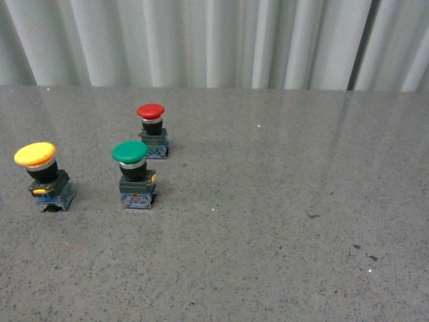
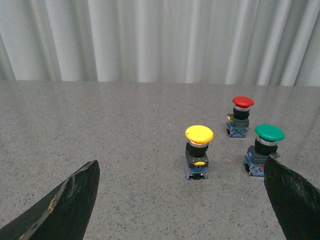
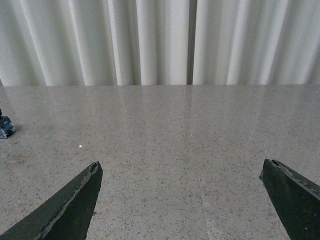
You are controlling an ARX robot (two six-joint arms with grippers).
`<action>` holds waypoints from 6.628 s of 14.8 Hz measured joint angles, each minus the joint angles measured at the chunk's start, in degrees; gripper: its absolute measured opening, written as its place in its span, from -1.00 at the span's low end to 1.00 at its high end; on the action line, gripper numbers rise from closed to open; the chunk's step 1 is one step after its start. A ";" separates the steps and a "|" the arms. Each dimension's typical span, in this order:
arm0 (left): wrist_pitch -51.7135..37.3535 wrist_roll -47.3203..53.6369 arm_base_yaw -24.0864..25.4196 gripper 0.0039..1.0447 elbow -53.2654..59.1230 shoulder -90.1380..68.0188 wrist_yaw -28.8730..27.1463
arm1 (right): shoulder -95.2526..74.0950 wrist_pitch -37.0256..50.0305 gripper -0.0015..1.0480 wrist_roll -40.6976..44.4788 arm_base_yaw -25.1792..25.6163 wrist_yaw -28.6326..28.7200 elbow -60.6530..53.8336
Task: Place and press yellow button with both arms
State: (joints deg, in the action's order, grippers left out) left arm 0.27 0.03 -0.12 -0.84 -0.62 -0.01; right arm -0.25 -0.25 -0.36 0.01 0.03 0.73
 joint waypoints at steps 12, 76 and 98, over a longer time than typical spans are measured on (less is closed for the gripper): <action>0.00 0.00 0.00 0.88 0.00 0.00 0.00 | 0.00 0.00 0.87 0.00 0.00 -0.02 0.00; -26.23 -10.82 -37.33 0.58 -52.96 -105.35 -16.59 | 0.00 0.00 0.87 0.00 0.00 0.00 0.00; -14.60 0.04 0.07 -0.97 -5.20 -19.98 -0.04 | 0.00 -0.02 0.87 0.00 0.00 0.00 0.00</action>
State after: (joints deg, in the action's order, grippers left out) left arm -14.33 0.08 -0.05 -6.04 -20.60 -0.05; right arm -0.25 -0.27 -0.36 0.01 0.03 0.73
